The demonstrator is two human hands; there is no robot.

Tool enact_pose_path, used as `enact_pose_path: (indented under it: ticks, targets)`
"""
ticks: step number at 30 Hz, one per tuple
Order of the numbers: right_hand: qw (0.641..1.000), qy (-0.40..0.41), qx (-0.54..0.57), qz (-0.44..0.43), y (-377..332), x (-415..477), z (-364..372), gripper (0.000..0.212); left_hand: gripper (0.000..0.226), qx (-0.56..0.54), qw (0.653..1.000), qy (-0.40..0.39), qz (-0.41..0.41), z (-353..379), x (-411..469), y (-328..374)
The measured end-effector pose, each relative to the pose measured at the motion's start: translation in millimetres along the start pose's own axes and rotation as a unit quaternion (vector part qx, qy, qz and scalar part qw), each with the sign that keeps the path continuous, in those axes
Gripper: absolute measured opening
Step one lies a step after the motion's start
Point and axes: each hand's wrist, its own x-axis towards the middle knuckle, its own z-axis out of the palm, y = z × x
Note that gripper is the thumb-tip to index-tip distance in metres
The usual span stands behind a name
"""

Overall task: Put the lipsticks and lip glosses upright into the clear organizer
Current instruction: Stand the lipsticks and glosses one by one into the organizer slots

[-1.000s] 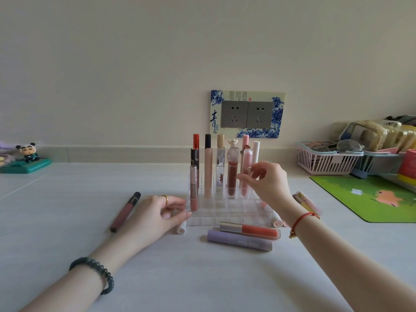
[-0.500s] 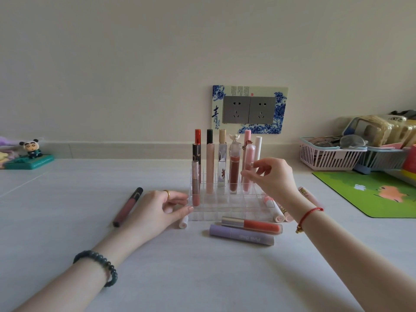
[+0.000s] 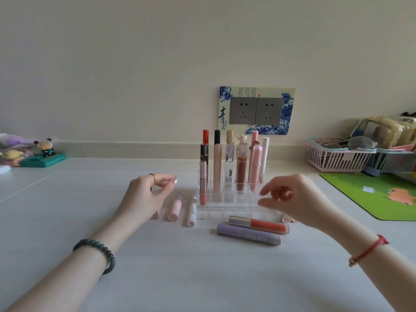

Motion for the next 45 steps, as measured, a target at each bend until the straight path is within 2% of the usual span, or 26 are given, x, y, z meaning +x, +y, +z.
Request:
enact_pose_path:
  ticks: [5,10,13,16,19,23,26,29,31,34,36,39,42,45]
  targets:
    - [0.988,-0.083,-0.129,-0.006,-9.2,-8.6,6.9,0.021,0.020,0.012,0.998,0.060,-0.018,-17.8,7.7,-15.2]
    - [0.981,-0.102,-0.166,-0.028,-3.7,-7.4,14.2,0.032,0.023,0.054,0.994,0.087,-0.050,-30.9,11.2,-31.4]
    - [0.977,-0.103,-0.185,-0.034,-3.0,-7.9,15.9,0.034,0.024,0.102,0.989,0.067,-0.080,-32.5,12.1,-41.8]
    - [0.973,-0.111,-0.201,-0.032,-5.0,-9.3,16.2,0.033,0.031,0.139,0.984,0.015,-0.112,-30.2,11.2,-50.6]
    - [0.972,-0.114,-0.203,-0.031,-7.2,-10.0,16.0,0.031,0.026,0.161,0.978,-0.032,-0.128,-26.5,9.1,-51.5]
    - [0.974,-0.112,-0.197,-0.027,-7.4,-10.1,14.6,0.032,0.019,0.187,0.974,-0.031,-0.124,-24.5,10.1,-45.6]
    - [0.973,-0.113,-0.198,-0.027,-8.6,-10.5,13.7,0.033,0.027,0.209,0.969,-0.023,-0.129,-24.9,12.1,-44.6]
    - [0.982,-0.089,-0.165,-0.026,-10.8,-11.3,11.2,0.032,0.032,0.154,0.980,0.018,-0.126,-30.2,12.7,-42.1]
    - [0.993,-0.052,-0.108,-0.021,-14.7,-11.4,8.1,0.025,0.030,0.092,0.987,0.086,-0.096,-35.1,13.9,-31.6]
    - [1.000,0.010,0.007,-0.018,-24.1,-11.0,9.8,0.020,0.016,-0.145,0.978,0.142,-0.043,-36.0,12.0,1.7]
    - [0.996,0.025,0.088,-0.018,-32.1,-11.3,14.7,0.022,0.015,-0.298,0.949,0.105,0.002,-28.5,4.1,27.5]
    - [0.977,0.033,0.208,-0.018,-44.6,-13.4,23.4,0.025,0.017,-0.388,0.921,-0.010,0.022,-6.6,-14.9,53.8]
    - [0.958,0.062,0.279,-0.023,-53.0,-13.7,27.2,0.021,0.019,-0.354,0.929,-0.106,0.031,18.7,-29.8,69.6]
    - [0.953,0.067,0.294,-0.031,-51.4,-13.0,26.3,0.017,0.017,-0.316,0.940,-0.125,0.029,34.6,-34.2,80.1]
